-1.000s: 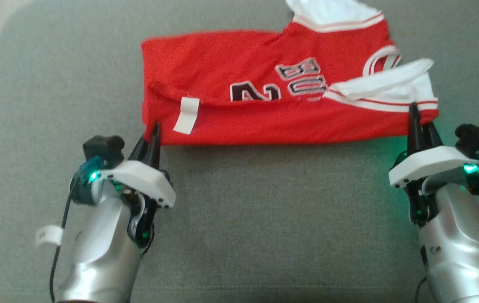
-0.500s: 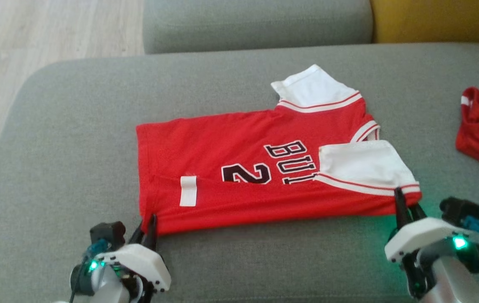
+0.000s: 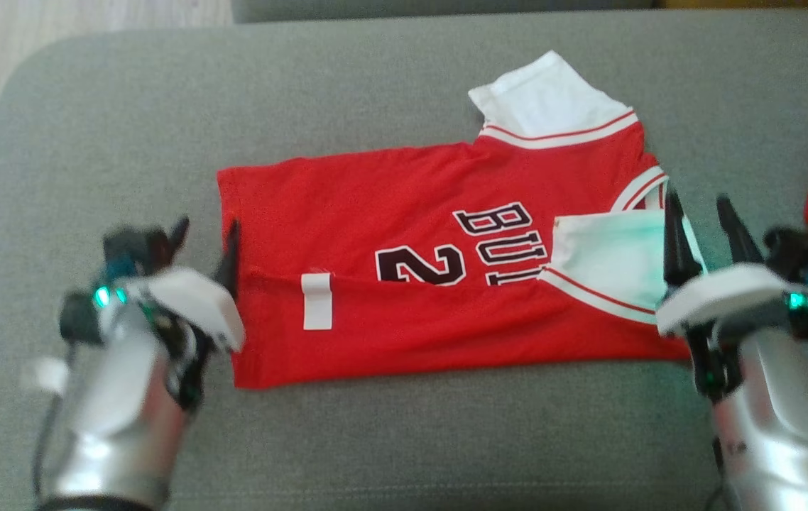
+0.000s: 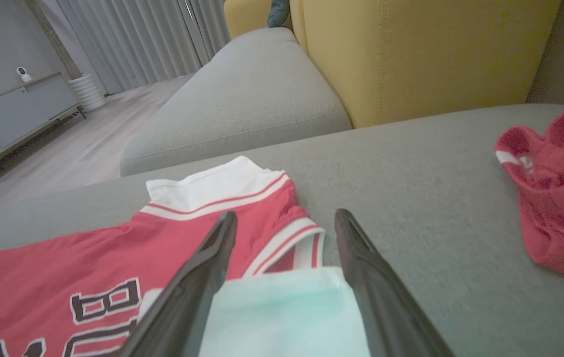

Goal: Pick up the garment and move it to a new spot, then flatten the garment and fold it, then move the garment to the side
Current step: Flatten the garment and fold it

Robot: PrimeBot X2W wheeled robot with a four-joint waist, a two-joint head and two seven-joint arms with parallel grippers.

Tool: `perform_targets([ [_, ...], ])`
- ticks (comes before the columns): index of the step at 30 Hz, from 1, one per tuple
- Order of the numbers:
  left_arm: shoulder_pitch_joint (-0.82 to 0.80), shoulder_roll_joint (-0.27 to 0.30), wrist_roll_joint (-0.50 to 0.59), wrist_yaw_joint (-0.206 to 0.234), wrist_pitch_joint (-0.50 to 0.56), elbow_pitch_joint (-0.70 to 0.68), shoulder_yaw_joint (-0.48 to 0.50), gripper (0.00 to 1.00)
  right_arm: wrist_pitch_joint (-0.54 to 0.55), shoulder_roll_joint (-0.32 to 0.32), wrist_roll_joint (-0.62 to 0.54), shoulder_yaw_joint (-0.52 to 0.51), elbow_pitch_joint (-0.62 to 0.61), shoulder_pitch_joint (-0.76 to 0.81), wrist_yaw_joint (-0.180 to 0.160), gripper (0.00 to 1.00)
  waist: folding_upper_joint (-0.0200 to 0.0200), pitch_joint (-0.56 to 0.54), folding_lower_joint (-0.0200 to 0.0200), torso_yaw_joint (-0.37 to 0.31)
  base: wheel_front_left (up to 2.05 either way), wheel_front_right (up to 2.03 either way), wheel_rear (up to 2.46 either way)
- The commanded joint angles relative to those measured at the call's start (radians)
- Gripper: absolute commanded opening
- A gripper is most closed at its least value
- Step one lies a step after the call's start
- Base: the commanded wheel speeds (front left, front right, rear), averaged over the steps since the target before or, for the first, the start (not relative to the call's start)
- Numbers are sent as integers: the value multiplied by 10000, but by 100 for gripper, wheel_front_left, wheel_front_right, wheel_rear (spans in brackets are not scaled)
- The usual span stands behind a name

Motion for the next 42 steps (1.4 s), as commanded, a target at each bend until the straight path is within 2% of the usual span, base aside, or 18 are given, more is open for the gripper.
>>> perform_targets([
  [1,-963,546,-44,-197,412,27,211,100,65,55,-133,384,-381,-668,21,100,0,363,1,-110,0,0,0],
  [7,-2597,1427,-199,-548,1681,702,-283,100,180,153,-145,943,-450,-1685,21,100,0,1053,1,-345,0,0,0],
  [12,-3207,1837,-574,-583,2318,849,-1072,100,174,182,-137,1310,-399,-2169,21,100,0,1462,1,-460,0,0,0],
  [17,-3543,2382,-1516,-587,2936,718,-2156,100,66,206,-73,1531,-248,-2631,21,100,0,1886,1,-524,0,0,0],
  [23,-3767,2848,-2194,-589,2664,660,-2752,100,-61,223,-36,1668,-80,-3040,21,100,0,2241,1,-487,0,0,0],
  [31,-4041,2776,-2949,-589,2333,645,-3464,100,53,50,-200,1715,64,-3689,21,100,0,2588,1,-284,0,0,0],
  [32,-4065,2782,-3050,-590,2359,610,-3639,81,104,5,-243,1723,83,-3806,21,100,0,2628,1,-247,0,0,0],
  [33,-4091,2790,-3158,-590,2388,557,-3823,49,166,-49,-295,1712,107,-3943,21,100,0,2674,1,-201,0,0,0],
  [34,-4121,2797,-3274,-590,2396,481,-4009,0,233,-113,-367,1698,133,-4098,21,100,0,2720,1,-147,0,0,0],
  [42,-4637,2700,-3883,-590,1858,-113,-5144,0,1308,-919,-1068,1456,975,-5639,21,100,0,3122,1,670,0,0,0],
])
